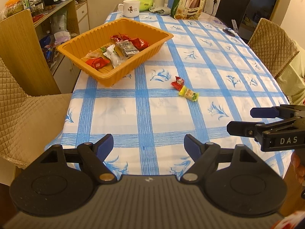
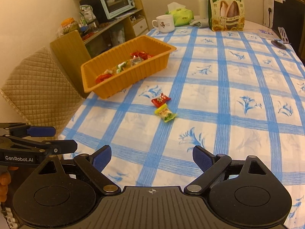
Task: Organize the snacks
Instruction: 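Reach the right tool down to the green-and-yellow candy and grasp it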
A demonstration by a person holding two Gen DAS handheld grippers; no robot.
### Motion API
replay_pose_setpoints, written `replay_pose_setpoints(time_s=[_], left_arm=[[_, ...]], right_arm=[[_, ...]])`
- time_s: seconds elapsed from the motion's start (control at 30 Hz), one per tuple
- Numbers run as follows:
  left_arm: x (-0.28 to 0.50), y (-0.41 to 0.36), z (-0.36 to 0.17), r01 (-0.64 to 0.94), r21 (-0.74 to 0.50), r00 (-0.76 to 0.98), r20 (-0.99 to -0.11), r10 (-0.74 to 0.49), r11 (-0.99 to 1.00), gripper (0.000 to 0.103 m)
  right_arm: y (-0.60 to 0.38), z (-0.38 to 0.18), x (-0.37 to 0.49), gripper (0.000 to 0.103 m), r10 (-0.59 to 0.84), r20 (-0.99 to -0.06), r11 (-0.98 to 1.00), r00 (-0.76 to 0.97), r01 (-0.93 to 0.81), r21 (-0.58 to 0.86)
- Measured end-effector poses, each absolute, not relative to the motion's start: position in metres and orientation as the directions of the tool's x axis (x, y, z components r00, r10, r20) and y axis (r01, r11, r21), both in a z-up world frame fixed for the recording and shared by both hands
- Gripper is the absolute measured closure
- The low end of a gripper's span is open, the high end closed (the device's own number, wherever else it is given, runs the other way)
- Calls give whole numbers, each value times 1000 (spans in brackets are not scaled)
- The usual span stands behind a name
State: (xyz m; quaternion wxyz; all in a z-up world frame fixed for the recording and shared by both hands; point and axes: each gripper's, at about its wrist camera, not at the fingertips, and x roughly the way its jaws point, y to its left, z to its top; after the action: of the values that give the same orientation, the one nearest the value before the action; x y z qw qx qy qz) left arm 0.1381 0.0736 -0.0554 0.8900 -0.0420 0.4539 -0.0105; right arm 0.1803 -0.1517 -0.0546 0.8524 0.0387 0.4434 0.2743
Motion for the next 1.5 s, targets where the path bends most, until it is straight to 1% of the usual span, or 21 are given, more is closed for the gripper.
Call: replay_pose_setpoints(time_s=[0.43, 0.77, 0.83, 0.9, 1.03, 1.2, 1.5], left_arm=[[152, 77, -72, -10, -85, 561, -825, -65, 996, 23], [171, 80, -85, 19, -89, 582, -809, -84, 996, 23], [177, 79, -90, 23, -81, 583, -808, -79, 996, 23], [183, 79, -94, 23, -80, 583, -809, -79, 997, 24], [195, 79, -103, 28, -78, 581, -810, -79, 997, 24], [209, 78, -113, 36, -74, 568, -819, -82, 997, 24], [227, 78, -123, 44, -79, 556, -826, -90, 996, 24]], right_arm=[[-142, -71, 190, 11, 485, -757, 847, 439, -450, 282], [-131, -90, 207, 12, 480, -741, 827, 469, -525, 203], [-128, -95, 212, 15, 482, -735, 817, 476, -548, 181], [-126, -99, 219, 23, 491, -729, 805, 476, -568, 171], [-120, -107, 234, 29, 506, -720, 790, 476, -591, 164], [-112, -117, 255, 39, 507, -731, 769, 457, -622, 145], [-98, -128, 279, 47, 512, -741, 736, 435, -667, 117]])
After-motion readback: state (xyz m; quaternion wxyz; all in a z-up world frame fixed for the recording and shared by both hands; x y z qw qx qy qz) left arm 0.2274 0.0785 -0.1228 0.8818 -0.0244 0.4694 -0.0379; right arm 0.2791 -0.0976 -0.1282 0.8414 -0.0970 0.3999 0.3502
